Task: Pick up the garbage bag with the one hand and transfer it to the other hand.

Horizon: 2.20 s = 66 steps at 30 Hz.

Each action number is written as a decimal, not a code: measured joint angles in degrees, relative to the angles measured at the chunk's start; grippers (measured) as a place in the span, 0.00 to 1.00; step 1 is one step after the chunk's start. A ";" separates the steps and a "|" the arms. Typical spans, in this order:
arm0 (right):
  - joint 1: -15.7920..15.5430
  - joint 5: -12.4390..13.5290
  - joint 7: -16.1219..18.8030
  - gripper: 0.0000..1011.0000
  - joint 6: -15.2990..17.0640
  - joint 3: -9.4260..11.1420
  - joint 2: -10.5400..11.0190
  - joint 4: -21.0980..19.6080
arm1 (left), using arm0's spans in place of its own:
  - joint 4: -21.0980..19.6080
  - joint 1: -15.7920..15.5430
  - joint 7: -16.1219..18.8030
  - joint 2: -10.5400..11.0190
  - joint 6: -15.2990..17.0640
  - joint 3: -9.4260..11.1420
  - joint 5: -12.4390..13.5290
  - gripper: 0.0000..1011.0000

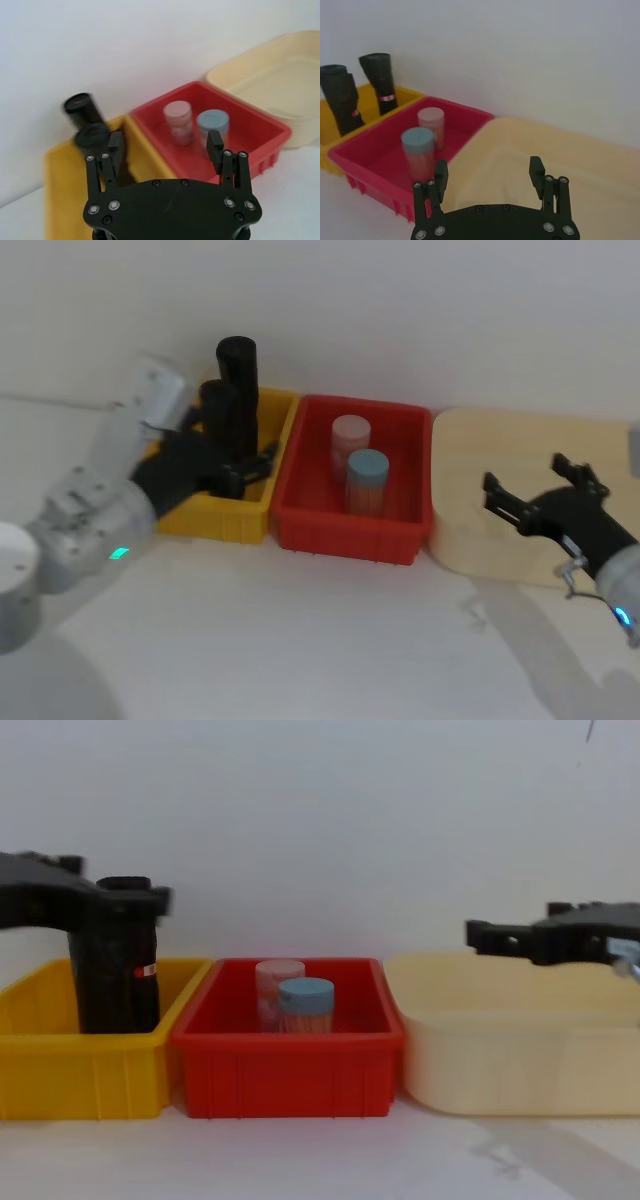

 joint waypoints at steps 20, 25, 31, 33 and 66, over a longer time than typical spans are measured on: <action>12.52 -0.82 4.80 0.99 8.20 -5.46 -5.09 8.05 | 2.24 4.75 -2.76 5.04 4.05 -14.28 -7.84 0.99; 14.28 -1.16 5.41 0.99 9.16 -6.33 -6.06 9.84 | 5.12 3.22 -4.31 5.01 4.22 -14.45 -8.88 0.99; 16.11 -1.49 6.10 0.99 9.87 -7.16 -7.12 11.76 | 8.63 0.96 -7.35 4.77 4.01 -13.62 -10.34 0.99; 16.56 -1.56 6.28 0.99 9.93 -7.38 -7.39 12.10 | 10.02 0.01 -8.75 4.65 3.74 -13.07 -10.97 0.99; 19.20 -0.76 9.82 0.99 8.52 -9.72 -6.61 13.54 | 24.03 -12.58 -19.52 0.49 -1.37 -3.25 -12.48 0.99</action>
